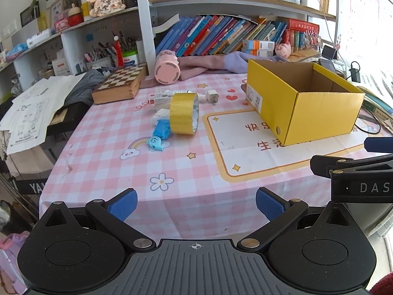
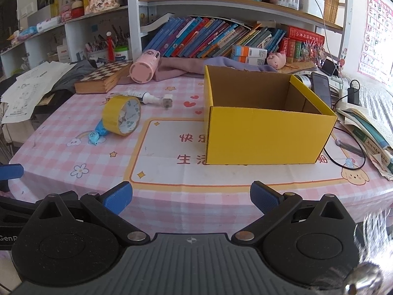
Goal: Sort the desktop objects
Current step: 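Move both tools toward the yellow tape roll on the table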
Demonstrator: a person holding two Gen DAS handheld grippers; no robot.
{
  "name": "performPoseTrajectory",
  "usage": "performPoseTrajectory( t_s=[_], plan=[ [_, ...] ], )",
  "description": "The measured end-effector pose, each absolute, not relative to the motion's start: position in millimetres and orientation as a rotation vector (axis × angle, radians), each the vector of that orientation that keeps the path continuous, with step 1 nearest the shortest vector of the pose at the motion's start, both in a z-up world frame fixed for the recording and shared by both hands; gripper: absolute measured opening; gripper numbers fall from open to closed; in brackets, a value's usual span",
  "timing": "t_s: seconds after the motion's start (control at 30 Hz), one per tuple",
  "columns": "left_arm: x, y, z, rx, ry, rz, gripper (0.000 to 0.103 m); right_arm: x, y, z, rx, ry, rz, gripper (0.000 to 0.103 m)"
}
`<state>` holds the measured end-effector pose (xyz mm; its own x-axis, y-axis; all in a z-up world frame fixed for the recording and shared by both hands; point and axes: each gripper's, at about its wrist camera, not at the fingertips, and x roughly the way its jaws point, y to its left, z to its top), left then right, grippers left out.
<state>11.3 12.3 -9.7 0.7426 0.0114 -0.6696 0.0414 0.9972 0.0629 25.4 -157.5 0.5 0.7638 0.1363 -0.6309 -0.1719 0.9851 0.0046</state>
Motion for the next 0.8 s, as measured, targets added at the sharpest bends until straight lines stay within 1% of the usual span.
performPoseTrajectory(
  t_s=[0.8],
  plan=[
    [4,33,-13,0.046,0.759,0.019,0.103,23,-140,-1,-0.067,0.704,0.188,0.103]
  ],
)
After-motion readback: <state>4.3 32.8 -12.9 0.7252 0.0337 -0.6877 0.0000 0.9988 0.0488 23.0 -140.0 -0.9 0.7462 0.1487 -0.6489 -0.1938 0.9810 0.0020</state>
